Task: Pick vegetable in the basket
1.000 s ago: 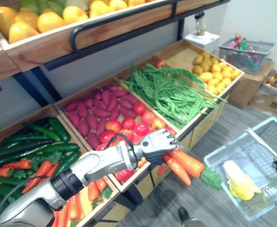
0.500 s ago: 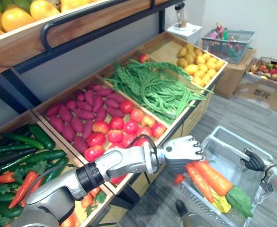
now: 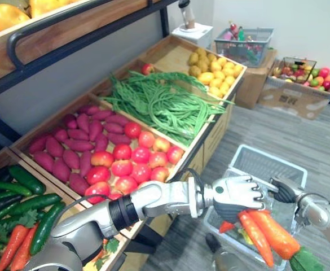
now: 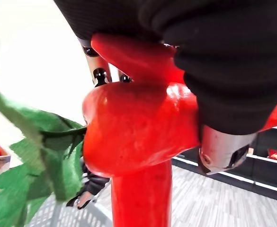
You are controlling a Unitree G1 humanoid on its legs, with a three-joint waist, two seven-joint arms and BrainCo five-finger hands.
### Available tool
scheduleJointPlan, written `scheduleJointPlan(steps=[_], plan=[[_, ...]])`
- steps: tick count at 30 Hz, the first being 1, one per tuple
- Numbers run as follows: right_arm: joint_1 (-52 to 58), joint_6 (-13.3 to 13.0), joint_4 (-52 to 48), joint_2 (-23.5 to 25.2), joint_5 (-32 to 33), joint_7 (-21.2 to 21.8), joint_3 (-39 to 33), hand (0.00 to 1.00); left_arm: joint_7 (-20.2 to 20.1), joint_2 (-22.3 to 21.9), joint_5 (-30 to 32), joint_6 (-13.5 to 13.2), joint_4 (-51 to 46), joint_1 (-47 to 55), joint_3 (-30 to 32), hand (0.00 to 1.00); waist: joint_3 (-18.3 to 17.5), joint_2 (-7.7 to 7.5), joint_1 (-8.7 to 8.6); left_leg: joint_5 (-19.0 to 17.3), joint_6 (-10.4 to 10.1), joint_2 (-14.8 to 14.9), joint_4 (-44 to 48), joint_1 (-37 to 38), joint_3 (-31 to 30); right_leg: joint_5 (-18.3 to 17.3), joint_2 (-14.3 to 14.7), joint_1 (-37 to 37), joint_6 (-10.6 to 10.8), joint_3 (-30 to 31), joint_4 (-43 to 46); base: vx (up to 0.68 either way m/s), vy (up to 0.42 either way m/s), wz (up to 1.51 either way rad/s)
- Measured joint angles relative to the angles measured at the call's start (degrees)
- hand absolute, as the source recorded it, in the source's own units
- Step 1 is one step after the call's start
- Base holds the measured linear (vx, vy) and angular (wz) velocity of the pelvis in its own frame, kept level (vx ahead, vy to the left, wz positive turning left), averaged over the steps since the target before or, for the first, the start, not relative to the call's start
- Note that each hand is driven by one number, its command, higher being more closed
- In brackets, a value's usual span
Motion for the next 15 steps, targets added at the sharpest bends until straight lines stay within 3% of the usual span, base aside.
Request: scheduleJointPlan(steps=[5,15], plan=[[-2.0,-0.1,-3.7,0.0,0.3,1.6,2.6,1.0,-0.8,-5.6,-1.0,0.1,3.0,-0.1,-1.3,1.0,0.1,-0.07,-0.12,0.0,-0.1,0.1,0.2,-0.1,0.8,0.2,0.4,-0.5,0.0,0.6,0.0,-0.02,0.002,-0.07],[-5.4,0.0,-6.8,0.1,3.8,1.7,4.5,1.0,-2.7,-10.5,-2.1,0.4,7.3,-0.1,-4.8,1.0,0.4,-0.64,-0.36,-0.4,-0.1,0.7,1.1,0.1,1.7,0.4,1.2,-0.8,-0.1,1.3,0.0,-0.02,0.001,-0.05]])
